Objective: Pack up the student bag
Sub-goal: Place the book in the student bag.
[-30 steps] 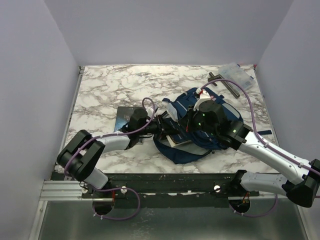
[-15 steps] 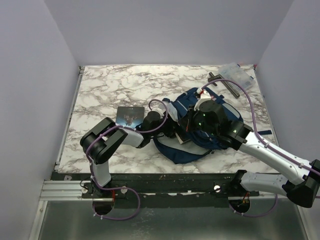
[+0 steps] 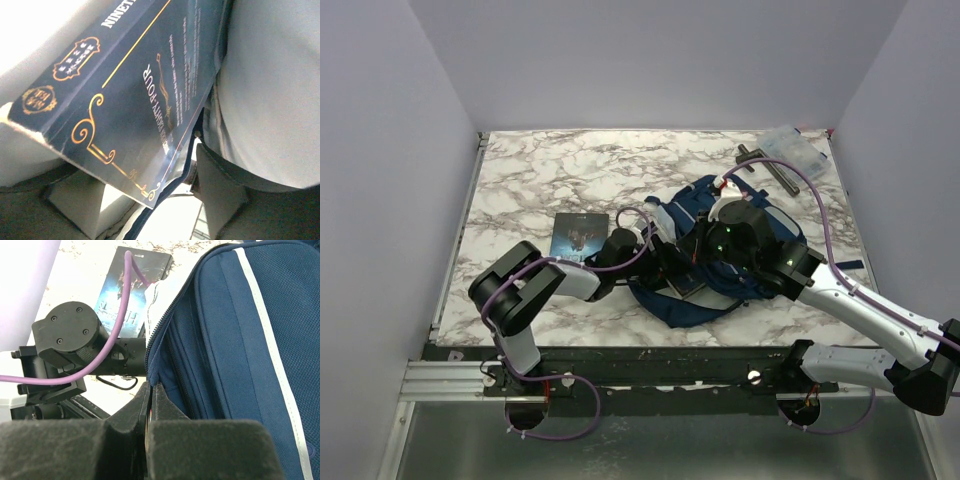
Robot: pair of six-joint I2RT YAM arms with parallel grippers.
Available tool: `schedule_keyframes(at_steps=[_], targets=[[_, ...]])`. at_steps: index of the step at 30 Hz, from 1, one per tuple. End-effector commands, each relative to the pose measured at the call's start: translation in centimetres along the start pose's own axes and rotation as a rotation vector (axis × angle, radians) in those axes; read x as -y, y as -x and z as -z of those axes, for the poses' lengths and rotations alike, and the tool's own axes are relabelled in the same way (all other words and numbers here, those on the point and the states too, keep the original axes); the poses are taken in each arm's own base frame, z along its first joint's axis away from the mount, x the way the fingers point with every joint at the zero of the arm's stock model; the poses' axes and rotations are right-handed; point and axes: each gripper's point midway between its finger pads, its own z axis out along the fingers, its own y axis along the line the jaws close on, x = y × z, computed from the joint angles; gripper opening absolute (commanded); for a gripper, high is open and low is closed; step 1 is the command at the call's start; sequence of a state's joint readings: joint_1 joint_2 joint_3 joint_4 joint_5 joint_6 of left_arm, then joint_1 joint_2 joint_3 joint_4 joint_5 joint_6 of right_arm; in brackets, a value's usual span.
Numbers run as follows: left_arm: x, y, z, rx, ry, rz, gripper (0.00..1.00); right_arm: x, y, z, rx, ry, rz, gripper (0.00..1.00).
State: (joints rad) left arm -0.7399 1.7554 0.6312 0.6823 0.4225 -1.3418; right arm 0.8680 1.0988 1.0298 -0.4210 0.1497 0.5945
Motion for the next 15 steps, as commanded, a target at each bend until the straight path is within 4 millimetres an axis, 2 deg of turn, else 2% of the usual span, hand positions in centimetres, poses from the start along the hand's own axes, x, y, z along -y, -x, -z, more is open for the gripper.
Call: schedule_keyframes(at_steps=[1,2,3,4,6,9,12,13,15], targets=[[-1.3,-0.2,0.4,-0.021,0.069,-0.083,0.6,-2.2,3.3,1.4,0.1,0.083,-0.025,0.01],[-0.8,-0.2,0.0,-0.035,0.057,-0.093,0.48,-2.3,3.4,1.4,0.1,0.084,-0.025,0.01],[-0.2,-0.2,-0.7,-0.054,0.042,-0.095,0.32,-2.3,3.4,1.5,0.1,0.085,-0.026,0.01],[0.3,-0.1,-1.3,-0.063,0.032,-0.089,0.22,-2.3,3.4,1.5,0.1,0.086,-0.026,0.01],[2.3,0.4,-2.7,-0.062,-0.002,-0.093,0.11,-2.4,3.6,1.7,0.106,0.089,-0.026,0.01],[5.4,0.7,-4.7,-0.067,-0.056,-0.089,0.07,-2.3,3.6,1.7,0.104,0.084,-0.024,0.01],[8.2,-0.2,-6.7,-0.101,-0.103,-0.084,0.07,-2.1,3.2,1.6,0.096,0.08,-0.025,0.01],[8.2,-0.6,-7.2,-0.113,-0.102,-0.071,0.1,-2.0,3.1,1.5,0.095,0.078,-0.028,0.01],[7.8,-0.9,-7.7,-0.118,-0.09,-0.047,0.23,-2.0,3.1,1.6,0.096,0.077,-0.029,0.01]])
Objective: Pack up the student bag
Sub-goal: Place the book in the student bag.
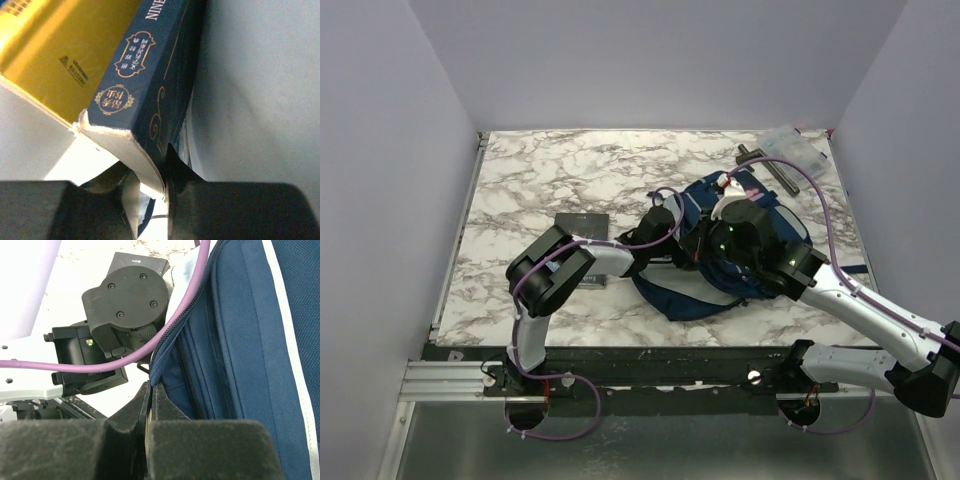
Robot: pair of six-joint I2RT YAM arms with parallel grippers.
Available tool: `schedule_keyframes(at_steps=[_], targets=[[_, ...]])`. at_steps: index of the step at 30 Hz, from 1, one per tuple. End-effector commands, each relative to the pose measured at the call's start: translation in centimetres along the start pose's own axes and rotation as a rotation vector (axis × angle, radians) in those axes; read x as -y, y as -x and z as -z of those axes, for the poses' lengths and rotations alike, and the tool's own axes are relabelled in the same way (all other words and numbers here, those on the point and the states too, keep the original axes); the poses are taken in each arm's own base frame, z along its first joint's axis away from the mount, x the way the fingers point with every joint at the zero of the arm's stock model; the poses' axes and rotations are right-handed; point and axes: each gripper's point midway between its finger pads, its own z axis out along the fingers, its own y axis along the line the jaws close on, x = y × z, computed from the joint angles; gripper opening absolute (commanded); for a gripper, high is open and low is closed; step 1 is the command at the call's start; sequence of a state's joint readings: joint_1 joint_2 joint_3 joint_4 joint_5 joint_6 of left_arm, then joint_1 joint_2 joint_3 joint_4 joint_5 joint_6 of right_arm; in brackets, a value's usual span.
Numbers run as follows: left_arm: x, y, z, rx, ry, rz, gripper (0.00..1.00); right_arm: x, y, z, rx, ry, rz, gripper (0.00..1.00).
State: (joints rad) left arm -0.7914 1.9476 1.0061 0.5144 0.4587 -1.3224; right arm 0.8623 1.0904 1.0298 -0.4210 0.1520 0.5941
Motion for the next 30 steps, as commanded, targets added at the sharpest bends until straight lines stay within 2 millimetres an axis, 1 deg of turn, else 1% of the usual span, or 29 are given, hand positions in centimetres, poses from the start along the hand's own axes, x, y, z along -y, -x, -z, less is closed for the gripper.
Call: schedule_keyframes(at_steps=[1,2,4,7,11,14,19,20,21,22,23,24,25,26,27,29,30], targets=[[2.3,-1.5,-1.5,-0.036,-0.054,0.012,0.29,-2.0,2.8,1.5,0.088,0.077,-0.026,0.01],[1.8,-1.5,-1.4,-0.034,-0.044,0.022,0.33,-2.0,2.7,1.5,0.088,0.075,-0.026,0.01],[1.1,-1.6,-0.9,-0.033,-0.032,0.018,0.38,-1.8,2.7,1.5,0.091,0.07,-0.026,0.01],[0.9,-1.6,0.0,-0.014,-0.027,-0.008,0.46,-1.7,2.6,1.4,0.09,0.065,-0.024,0.01],[0.1,-1.6,1.9,-0.012,-0.019,-0.032,0.52,-1.5,2.6,1.6,0.091,0.057,-0.018,0.01],[-0.7,-1.4,3.9,0.002,-0.014,-0.076,0.54,-1.1,2.5,1.7,0.092,0.043,-0.017,0.01],[-0.9,-1.2,7.9,0.026,-0.031,-0.147,0.56,-0.7,2.2,1.7,0.086,0.032,-0.015,0.01],[-1.2,-1.3,8.7,0.032,-0.028,-0.159,0.56,-0.7,2.0,1.7,0.083,0.032,-0.014,0.01],[-1.0,-1.2,9.7,0.046,-0.037,-0.182,0.56,-0.7,1.7,1.7,0.075,0.038,-0.011,0.01],[-1.5,-1.3,10.6,0.049,-0.023,-0.199,0.57,-0.7,1.4,1.6,0.066,0.042,-0.005,0.0],[-1.2,-1.3,11.7,0.063,-0.029,-0.228,0.57,-0.5,1.0,1.5,0.053,0.042,0.0,0.0],[-1.6,-1.4,12.7,0.067,-0.017,-0.246,0.57,-0.4,0.3,1.3,0.035,0.044,0.01,0.01],[-1.3,-1.2,14.0,0.082,-0.026,-0.274,0.58,-0.1,-0.5,1.1,0.01,0.041,0.022,0.01],[-1.7,-1.0,15.1,0.096,-0.022,-0.284,0.58,0.3,-1.6,0.9,-0.024,0.04,0.039,0.01],[-1.4,-0.8,16.4,0.112,-0.035,-0.3,0.58,0.7,-2.7,0.5,-0.059,0.037,0.048,0.03],[-2.0,0.1,19.0,0.156,-0.031,-0.291,0.59,1.4,-6.0,-0.5,-0.155,0.047,0.055,0.07],[-2.2,1.0,20.5,0.196,-0.028,-0.293,0.59,1.6,-7.8,-1.0,-0.204,0.062,0.049,0.09]])
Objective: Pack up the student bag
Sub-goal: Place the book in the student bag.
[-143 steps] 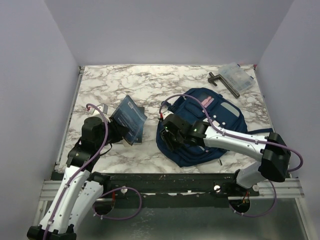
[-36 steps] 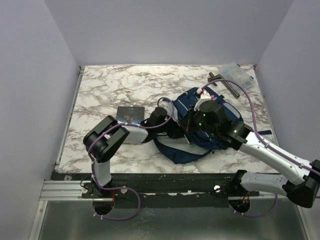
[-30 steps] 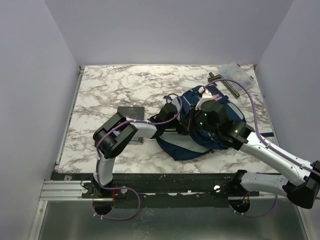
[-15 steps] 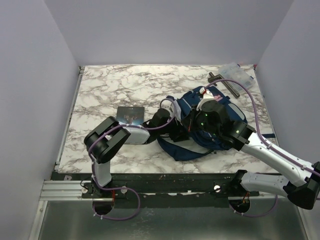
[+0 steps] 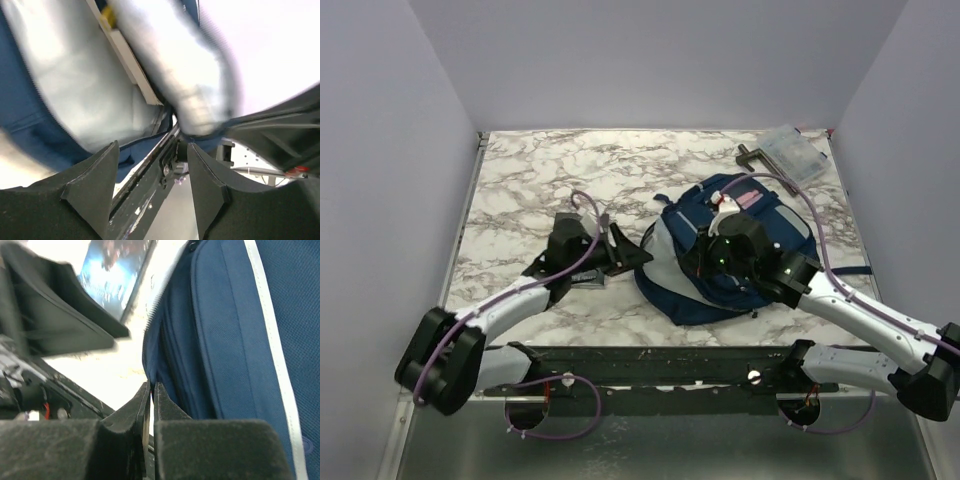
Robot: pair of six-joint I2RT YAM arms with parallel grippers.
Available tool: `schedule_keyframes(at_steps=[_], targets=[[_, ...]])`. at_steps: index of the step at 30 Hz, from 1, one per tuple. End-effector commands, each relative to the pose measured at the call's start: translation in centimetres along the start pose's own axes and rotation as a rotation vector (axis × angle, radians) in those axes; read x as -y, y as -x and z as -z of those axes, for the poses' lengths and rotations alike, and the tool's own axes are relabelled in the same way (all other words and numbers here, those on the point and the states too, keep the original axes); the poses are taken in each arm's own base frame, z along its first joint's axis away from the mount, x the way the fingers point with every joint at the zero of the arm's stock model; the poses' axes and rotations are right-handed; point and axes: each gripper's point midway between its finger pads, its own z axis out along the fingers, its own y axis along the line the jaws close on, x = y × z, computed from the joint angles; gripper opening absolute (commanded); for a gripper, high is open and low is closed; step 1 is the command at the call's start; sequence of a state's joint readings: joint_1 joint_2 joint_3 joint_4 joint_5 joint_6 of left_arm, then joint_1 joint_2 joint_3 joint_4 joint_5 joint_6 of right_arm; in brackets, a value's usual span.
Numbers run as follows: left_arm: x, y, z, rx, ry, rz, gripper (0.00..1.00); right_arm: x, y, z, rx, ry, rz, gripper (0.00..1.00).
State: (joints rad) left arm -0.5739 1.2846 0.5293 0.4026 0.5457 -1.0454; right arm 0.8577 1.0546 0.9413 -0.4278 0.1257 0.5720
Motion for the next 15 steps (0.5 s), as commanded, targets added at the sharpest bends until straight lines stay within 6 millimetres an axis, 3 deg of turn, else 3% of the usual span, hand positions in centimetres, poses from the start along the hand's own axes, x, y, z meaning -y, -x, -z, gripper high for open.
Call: schedule_keyframes(at_steps=[1,3,5,10,12,15], targets=[[-2.3,1.9,5.6,0.06,0.054,-0.059,0.6,-0.4,-6.3,-1.9,-0.192,0.098,0.015,0.11],[-3.2,3.7,7.8,0.119,0.131,-0.094,0.61,-0.6,-8.7,-2.9,-0.27,0.133,-0.002,0.15],[-4.7,5.6,10.0,0.176,0.263,-0.129,0.65,-0.5,-9.3,-3.6,-0.301,0.119,-0.001,0.21],[-8.7,9.6,15.4,0.293,0.604,-0.132,0.71,-0.3,-5.5,-4.8,-0.238,0.003,0.064,0.41],[-9.5,11.1,17.0,0.367,0.616,-0.07,0.74,-1.6,-4.1,-5.5,-0.217,0.029,0.074,0.46],[-10.8,13.1,18.8,0.461,0.589,0.059,0.76,-5.3,-3.3,-6.7,-0.226,0.176,0.032,0.55]])
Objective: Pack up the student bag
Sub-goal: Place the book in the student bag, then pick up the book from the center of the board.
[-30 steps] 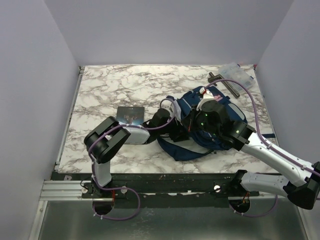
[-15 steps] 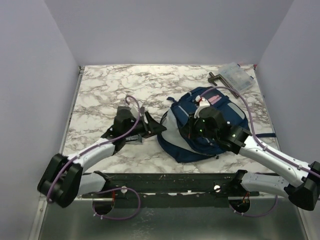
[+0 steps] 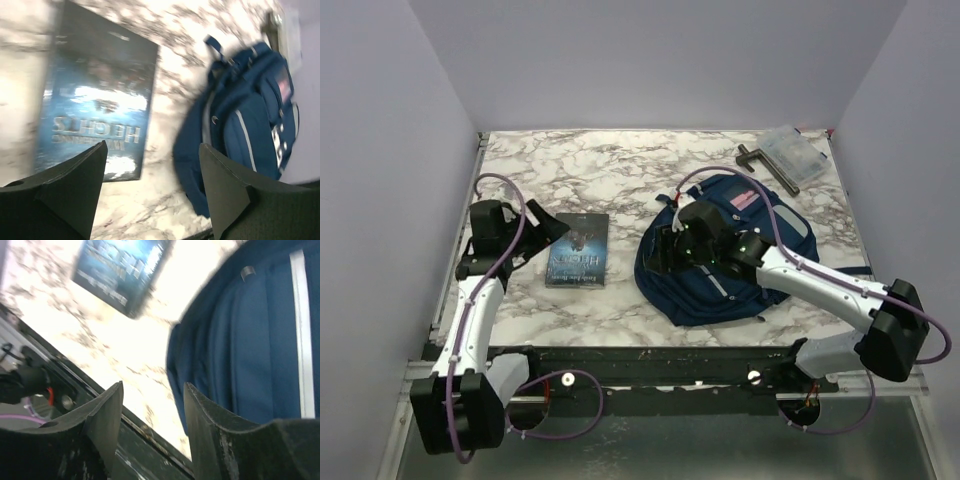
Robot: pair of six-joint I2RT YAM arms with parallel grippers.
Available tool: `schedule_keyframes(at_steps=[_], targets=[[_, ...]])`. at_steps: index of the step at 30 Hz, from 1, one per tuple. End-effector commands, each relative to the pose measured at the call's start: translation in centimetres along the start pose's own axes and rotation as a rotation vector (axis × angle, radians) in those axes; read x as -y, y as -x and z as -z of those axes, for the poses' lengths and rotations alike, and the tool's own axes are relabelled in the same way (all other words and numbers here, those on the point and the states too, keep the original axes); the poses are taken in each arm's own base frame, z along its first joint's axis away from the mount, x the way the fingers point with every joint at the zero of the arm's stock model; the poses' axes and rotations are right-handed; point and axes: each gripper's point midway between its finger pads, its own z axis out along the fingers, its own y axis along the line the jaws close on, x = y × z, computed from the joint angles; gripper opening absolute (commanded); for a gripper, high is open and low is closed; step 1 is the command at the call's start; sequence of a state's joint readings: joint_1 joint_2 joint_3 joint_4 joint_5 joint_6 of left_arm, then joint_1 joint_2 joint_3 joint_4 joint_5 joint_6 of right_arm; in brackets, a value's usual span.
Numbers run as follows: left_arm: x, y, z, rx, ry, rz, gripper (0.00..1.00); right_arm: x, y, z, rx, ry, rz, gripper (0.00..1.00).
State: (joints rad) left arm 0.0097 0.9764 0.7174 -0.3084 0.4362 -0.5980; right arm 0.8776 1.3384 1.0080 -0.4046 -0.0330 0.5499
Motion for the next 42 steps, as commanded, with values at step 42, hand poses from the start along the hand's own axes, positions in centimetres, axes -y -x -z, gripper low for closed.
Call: schedule_keyframes(at_steps=[42], targets=[[-11.0,-3.7,-6.7,-0.344,0.149,0.456,0.56,-4.4,0.1,-21.1,-0.141,0.177,-0.568,0.76]])
